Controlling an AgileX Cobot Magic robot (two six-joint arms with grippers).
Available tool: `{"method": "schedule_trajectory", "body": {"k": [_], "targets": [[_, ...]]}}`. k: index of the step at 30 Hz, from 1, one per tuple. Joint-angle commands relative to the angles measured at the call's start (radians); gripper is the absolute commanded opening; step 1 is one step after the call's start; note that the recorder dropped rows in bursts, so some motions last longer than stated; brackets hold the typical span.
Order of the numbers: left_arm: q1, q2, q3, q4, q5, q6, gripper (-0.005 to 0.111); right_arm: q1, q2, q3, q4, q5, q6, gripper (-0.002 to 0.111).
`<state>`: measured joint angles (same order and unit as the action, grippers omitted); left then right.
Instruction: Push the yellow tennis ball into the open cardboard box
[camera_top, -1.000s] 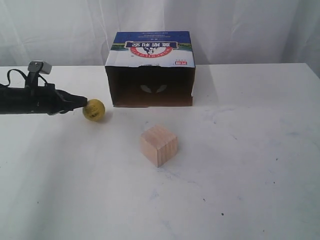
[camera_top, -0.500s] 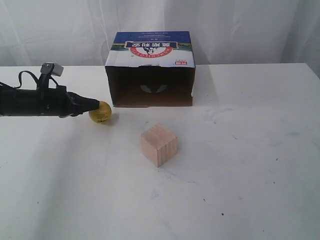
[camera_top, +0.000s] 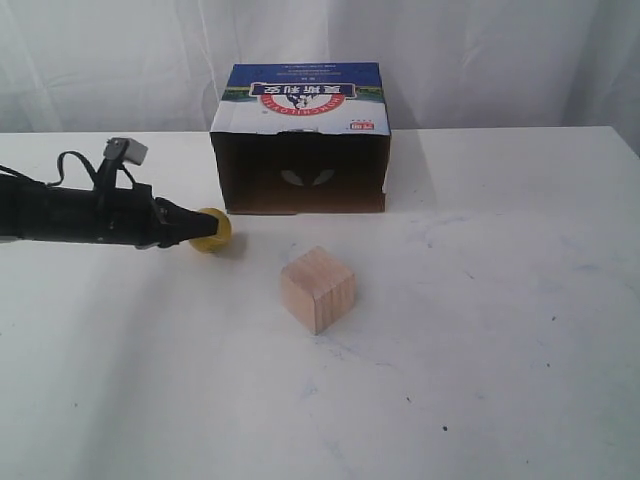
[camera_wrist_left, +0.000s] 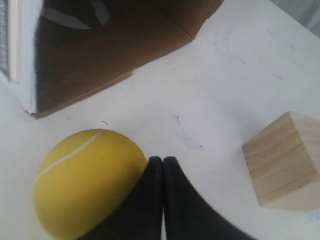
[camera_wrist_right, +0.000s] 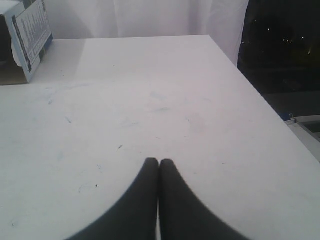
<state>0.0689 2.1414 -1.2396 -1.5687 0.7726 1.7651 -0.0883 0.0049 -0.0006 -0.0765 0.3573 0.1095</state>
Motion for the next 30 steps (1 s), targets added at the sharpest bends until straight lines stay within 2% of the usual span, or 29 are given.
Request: {"method": "schedule_trajectory", "body": {"k": [1, 8, 13, 23, 30], "targets": [[-0.048, 0.001, 0.007, -0.044, -0.037, 0.033, 0.000, -0.008, -0.005, 0.001, 0.001, -0.006, 0.000, 0.000], [-0.092, 0.001, 0.007, -0.127, -0.075, 0.112, 0.000, -0.008, -0.005, 0.001, 0.001, -0.006, 0.000, 0.000], [-0.094, 0.001, 0.001, -0.176, -0.073, 0.194, 0.000, -0.008, -0.005, 0.001, 0.001, -0.006, 0.000, 0.000], [-0.094, -0.013, -0.040, -0.176, -0.018, 0.176, 0.000, -0.008, -0.005, 0.001, 0.001, -0.006, 0.000, 0.000], [-0.094, -0.035, -0.040, -0.129, -0.076, 0.146, 0.000, -0.008, -0.005, 0.001, 0.001, -0.006, 0.000, 0.000]]}}
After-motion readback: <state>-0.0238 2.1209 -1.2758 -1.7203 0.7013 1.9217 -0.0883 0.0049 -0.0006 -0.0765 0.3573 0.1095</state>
